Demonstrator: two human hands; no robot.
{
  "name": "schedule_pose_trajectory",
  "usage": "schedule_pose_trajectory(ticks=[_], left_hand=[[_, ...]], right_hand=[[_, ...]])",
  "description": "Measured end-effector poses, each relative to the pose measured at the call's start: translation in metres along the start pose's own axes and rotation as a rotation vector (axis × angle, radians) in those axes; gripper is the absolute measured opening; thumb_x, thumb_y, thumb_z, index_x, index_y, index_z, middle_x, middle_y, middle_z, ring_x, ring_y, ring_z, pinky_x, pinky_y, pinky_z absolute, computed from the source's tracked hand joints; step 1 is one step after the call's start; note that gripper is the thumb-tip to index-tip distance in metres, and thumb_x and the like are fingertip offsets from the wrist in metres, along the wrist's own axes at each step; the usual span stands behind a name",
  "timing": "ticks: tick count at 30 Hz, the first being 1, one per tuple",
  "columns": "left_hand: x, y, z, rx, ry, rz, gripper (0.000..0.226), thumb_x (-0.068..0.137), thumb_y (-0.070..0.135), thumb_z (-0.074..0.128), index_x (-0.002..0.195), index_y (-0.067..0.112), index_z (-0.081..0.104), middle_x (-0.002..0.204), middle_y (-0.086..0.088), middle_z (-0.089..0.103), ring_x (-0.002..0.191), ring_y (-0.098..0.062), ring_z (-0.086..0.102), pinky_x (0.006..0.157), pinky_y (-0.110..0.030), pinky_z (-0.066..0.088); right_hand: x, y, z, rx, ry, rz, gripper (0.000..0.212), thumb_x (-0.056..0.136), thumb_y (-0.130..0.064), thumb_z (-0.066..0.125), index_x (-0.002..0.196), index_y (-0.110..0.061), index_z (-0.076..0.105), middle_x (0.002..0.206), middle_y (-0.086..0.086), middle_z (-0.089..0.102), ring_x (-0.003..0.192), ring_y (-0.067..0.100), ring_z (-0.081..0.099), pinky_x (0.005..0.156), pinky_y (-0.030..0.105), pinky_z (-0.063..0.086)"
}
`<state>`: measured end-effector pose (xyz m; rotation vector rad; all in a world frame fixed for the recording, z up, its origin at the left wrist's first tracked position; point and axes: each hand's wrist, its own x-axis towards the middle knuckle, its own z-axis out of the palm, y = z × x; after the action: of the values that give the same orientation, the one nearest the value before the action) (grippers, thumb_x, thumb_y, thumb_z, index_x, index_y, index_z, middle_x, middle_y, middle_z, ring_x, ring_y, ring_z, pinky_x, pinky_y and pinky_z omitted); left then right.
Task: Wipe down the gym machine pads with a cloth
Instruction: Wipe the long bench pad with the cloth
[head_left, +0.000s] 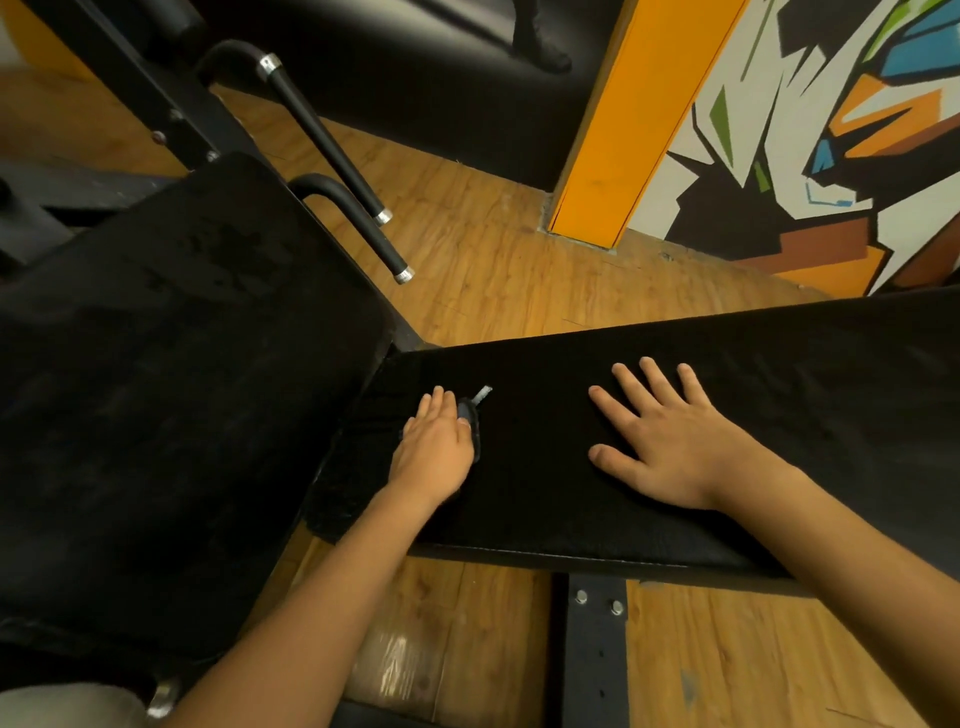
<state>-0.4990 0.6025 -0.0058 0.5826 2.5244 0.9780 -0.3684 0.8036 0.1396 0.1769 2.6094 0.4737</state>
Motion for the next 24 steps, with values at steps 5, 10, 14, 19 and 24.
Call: schedule_pose_trajectory(ticks=[5,10,14,19,24], left_hand=[[0.069,0.008,-0.004,-0.005,0.028,0.000,0.054,0.110,0.025,0.026,0.161,0.008,0.020,0.170,-0.007,0.011,0.157,-0.021,0.006,0.127,-0.042,0.012],[0.120,0.010,-0.013,-0.024,0.043,0.008,0.055,0.108,0.024,0.024,0.160,0.006,0.023,0.169,-0.008,0.015,0.156,-0.023,0.011,0.126,-0.043,0.014],[0.110,0.002,-0.010,-0.039,0.024,0.024,0.056,0.109,0.028,0.022,0.162,0.010,0.016,0.171,-0.006,0.008,0.157,-0.020,0.004,0.127,-0.042,0.010],[0.056,-0.013,-0.003,-0.056,0.019,0.057,0.055,0.111,0.030,0.023,0.163,0.014,0.015,0.171,-0.001,0.007,0.157,-0.015,0.003,0.128,-0.042,0.009],[0.083,-0.011,-0.017,-0.017,-0.032,0.104,0.055,0.110,0.028,0.023,0.163,0.013,0.014,0.171,-0.003,0.007,0.157,-0.017,0.003,0.125,-0.041,0.009]], right_hand=[[0.006,-0.001,0.004,-0.002,0.007,0.008,0.115,0.058,-0.085,-0.037,0.160,-0.035,-0.017,0.169,0.005,-0.018,0.154,0.030,-0.023,0.125,0.056,-0.011],[0.009,-0.002,0.003,-0.018,0.016,0.013,0.098,0.072,-0.082,-0.024,0.158,-0.036,-0.021,0.168,0.005,-0.022,0.153,0.029,-0.025,0.125,0.055,-0.012],[0.008,-0.003,0.004,-0.019,0.019,0.018,0.094,0.076,-0.080,-0.019,0.159,-0.036,-0.020,0.169,0.005,-0.021,0.154,0.029,-0.024,0.124,0.054,-0.013],[0.008,-0.003,0.003,-0.015,0.004,0.019,0.108,0.064,-0.084,-0.034,0.159,-0.036,-0.019,0.169,0.005,-0.020,0.154,0.030,-0.023,0.125,0.057,-0.010],[0.009,-0.005,0.003,-0.023,0.011,0.020,0.114,0.059,-0.084,-0.038,0.159,-0.036,-0.018,0.169,0.006,-0.018,0.155,0.031,-0.022,0.125,0.057,-0.009]])
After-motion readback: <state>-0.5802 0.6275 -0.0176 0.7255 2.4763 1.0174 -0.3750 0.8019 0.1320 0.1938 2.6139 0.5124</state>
